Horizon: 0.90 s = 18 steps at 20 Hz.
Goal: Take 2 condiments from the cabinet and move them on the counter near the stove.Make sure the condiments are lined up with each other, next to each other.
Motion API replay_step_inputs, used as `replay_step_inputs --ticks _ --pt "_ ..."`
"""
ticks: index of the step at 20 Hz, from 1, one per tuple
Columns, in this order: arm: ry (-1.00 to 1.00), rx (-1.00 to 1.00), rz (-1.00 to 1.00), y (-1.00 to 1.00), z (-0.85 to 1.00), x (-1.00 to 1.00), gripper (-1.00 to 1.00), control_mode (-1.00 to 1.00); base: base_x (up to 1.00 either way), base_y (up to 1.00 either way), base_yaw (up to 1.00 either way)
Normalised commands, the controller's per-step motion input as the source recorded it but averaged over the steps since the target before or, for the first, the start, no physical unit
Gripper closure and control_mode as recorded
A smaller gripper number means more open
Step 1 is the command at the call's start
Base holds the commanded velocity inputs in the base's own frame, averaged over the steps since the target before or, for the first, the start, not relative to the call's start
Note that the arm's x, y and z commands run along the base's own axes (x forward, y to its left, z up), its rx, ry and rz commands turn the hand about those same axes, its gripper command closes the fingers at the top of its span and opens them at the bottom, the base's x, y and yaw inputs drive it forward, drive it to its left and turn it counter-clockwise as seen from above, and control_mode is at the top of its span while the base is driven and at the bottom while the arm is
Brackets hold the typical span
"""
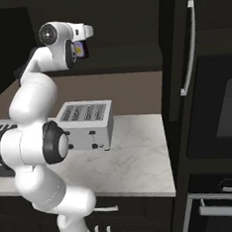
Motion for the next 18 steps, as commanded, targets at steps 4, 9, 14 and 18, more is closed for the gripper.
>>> replay_step_inputs --ticks 4,9,14,18 --pt "0.00 0.00 -0.02 0.02 0.00 0.10 -1.00 -1.00 0.00 0.00 0.00" --pt "0.00 0.00 -0.02 0.01 0.00 0.09 -1.00 -1.00 0.00 0.00 0.00" --pt "0.00 0.00 -0.01 0.00 0.00 0.08 -1.00 -1.00 0.00 0.00 0.00" --pt "0.00 0.00 -0.01 0.00 0.00 0.08 -1.00 -1.00 0.00 0.00 0.00"
